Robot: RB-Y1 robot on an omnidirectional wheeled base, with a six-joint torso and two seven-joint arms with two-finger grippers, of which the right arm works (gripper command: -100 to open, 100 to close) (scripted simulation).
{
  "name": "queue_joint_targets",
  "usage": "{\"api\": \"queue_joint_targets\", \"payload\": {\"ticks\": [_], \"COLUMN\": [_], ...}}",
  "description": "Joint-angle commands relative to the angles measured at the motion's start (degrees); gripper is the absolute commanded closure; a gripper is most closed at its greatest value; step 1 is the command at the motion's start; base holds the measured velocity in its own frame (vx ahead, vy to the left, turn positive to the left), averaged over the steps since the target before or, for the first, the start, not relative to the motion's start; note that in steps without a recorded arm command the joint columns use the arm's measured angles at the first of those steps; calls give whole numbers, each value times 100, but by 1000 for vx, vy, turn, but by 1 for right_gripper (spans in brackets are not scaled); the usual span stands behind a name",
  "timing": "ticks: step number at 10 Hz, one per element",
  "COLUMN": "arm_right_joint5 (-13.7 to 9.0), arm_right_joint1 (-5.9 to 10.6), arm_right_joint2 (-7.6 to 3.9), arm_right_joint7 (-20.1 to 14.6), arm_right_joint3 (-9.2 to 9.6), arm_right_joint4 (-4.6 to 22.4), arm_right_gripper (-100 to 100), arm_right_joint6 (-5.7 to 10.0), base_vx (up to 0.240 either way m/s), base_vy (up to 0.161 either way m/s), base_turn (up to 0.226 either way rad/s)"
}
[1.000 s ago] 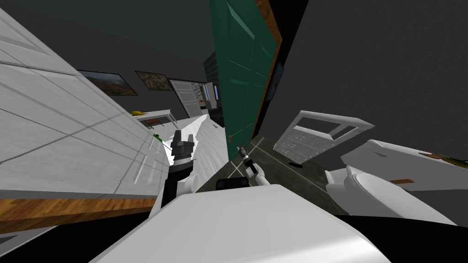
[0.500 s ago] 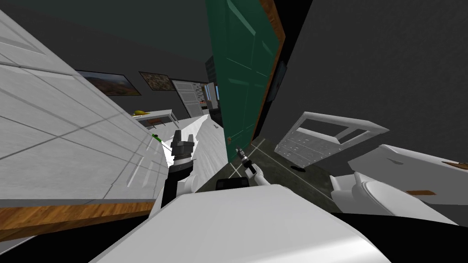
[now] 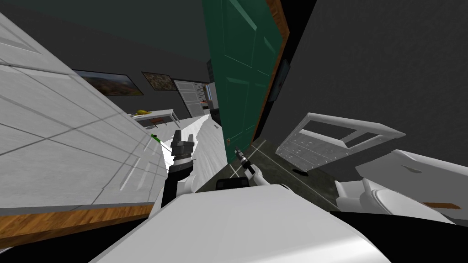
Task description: Push the door open
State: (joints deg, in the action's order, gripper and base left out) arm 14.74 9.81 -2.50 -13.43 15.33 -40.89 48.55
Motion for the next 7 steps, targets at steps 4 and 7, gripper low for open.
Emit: {"api": "queue_joint_targets", "payload": {"ticks": [4, 7], "arm_right_joint5": [88, 133], "arm_right_joint1": [209, 302], "arm_right_joint2": [79, 128], "arm_right_joint7": [-104, -151], "arm_right_joint3": [56, 87], "arm_right_joint4": [519, 753], "arm_right_gripper": [-100, -100], "arm_right_joint6": [81, 113], "base_vx": [57, 44], "base_vy": [-53, -35], "base_turn": [37, 25]}}
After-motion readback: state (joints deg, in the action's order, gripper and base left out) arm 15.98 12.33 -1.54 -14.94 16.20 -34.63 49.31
